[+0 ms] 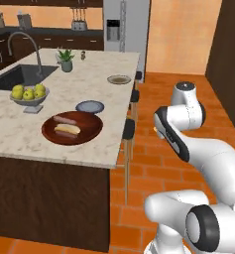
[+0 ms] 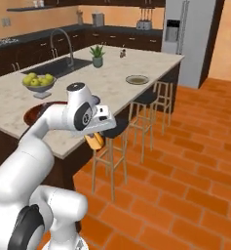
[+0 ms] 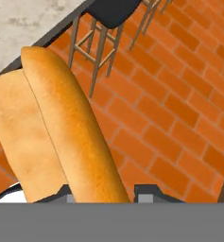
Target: Place one bun and one sausage from the bowl on each plate.
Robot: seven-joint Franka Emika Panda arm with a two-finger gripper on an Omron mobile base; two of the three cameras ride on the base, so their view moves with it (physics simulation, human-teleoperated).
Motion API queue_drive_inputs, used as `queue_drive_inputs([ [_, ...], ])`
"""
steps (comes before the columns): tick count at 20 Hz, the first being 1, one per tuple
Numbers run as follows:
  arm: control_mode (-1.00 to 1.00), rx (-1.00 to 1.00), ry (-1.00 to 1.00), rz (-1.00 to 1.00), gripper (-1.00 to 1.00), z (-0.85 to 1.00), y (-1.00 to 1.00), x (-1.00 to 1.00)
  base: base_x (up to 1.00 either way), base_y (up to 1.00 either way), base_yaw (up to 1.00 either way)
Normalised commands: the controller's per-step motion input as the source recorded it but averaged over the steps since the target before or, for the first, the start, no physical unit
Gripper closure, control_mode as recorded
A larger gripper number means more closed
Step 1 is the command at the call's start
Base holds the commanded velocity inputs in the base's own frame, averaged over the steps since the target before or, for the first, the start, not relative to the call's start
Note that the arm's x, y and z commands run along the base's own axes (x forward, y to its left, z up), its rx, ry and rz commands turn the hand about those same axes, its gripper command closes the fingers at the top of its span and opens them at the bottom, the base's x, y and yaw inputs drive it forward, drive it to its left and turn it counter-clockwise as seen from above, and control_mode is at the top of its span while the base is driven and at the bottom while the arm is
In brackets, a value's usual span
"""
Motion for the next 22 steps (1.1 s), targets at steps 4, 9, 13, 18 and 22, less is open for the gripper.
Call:
queue_drive_inputs([
  [4,1.0,0.0,0.0,0.0,1.0,0.0,0.0,0.0,0.32,-0.77,0.53],
  [9,1.0,0.0,0.0,0.0,1.0,0.0,0.0,0.0,0.56,-0.49,0.62],
  [13,1.0,0.0,0.0,0.0,1.0,0.0,0.0,0.0,0.52,-0.49,0.64],
  [18,1.0,0.0,0.0,0.0,1.0,0.0,0.0,0.0,0.12,-0.75,0.59],
  [22,1.0,0.0,0.0,0.0,1.0,0.0,0.0,0.0,-0.04,-1.0,0.35],
])
